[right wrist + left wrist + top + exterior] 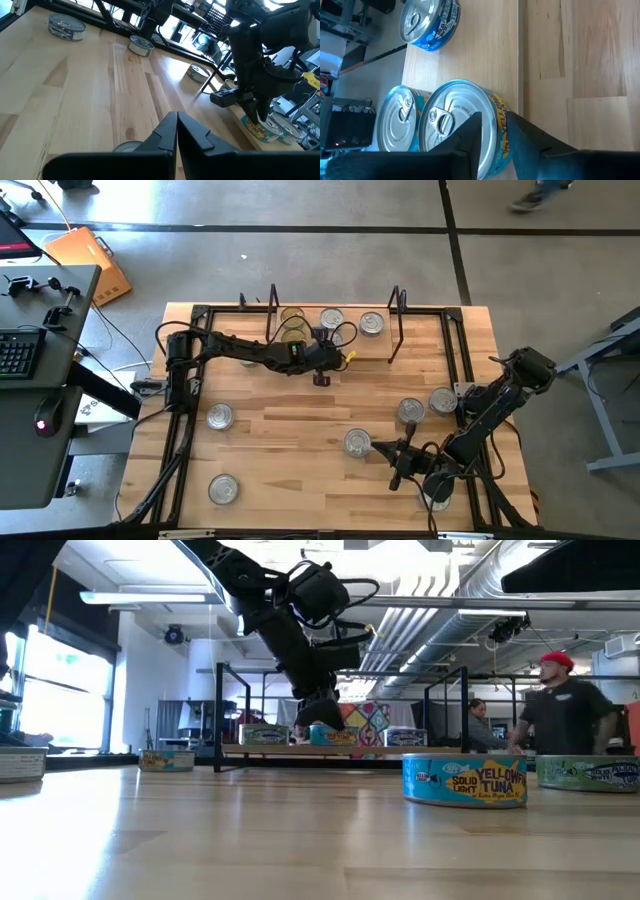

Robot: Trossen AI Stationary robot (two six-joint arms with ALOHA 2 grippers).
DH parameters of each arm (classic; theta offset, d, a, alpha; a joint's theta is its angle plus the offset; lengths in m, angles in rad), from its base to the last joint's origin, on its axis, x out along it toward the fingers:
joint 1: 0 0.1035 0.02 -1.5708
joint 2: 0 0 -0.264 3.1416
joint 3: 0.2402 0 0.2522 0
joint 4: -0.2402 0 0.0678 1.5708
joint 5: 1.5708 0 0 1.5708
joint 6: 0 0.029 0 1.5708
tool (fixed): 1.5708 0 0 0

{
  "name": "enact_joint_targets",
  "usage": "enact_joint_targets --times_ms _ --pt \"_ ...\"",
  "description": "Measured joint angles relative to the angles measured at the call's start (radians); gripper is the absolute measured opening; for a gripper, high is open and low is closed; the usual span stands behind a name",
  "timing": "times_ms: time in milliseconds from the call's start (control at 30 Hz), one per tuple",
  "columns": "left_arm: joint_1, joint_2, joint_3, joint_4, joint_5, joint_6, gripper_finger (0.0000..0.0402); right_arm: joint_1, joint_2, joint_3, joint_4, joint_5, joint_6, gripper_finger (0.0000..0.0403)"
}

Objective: Stack canned seafood by type on shelf
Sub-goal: Put the yellow and blue tuna can aligned with the other yellow and blue tuna can on the shelf, then put the blue tuna can aligned with the other blue tuna can on the shelf

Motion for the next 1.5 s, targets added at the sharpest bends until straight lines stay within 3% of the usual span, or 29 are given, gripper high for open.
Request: enact_joint_targets --times_ms 400,600,833,1000,1167,1300,1500 --pt "-0.074 -0.051 -0.001 0.066 -0.032 0.027 0.0104 0.0 0.0 0.0 -0.005 0.005 -0.015 0.0004" --pt "-0.204 -0.141 0.0 0.038 -0.132 -0.015 0.0104 0.029 -0.018 0.0 -0.006 0.173 -0.037 0.0004" --pt "-0.376 -0.215 0.0 -0.078 -0.153 -0.184 0.0104 0.099 -0.145 0.0 -0.027 0.189 -0.006 0.0004" --pt "-0.481 -0.215 -0.002 -0.17 -0.155 -0.299 0.0104 0.145 -0.293 0.0 -0.172 0.154 0.153 0.0007" --pt "-0.549 -0.211 -0.043 -0.197 -0.19 -0.398 0.0104 0.14 -0.442 0.0 -0.547 -0.058 0.564 0.0012" --pt "-0.579 -0.211 -0.08 -0.194 -0.246 -0.458 0.0104 0.091 -0.499 0.0 -0.875 -0.377 0.98 0.0008" --pt "-0.584 -0.211 -0.121 -0.188 -0.274 -0.509 0.0104 0.041 -0.472 0.0 -1.114 -0.857 1.191 0.0001"
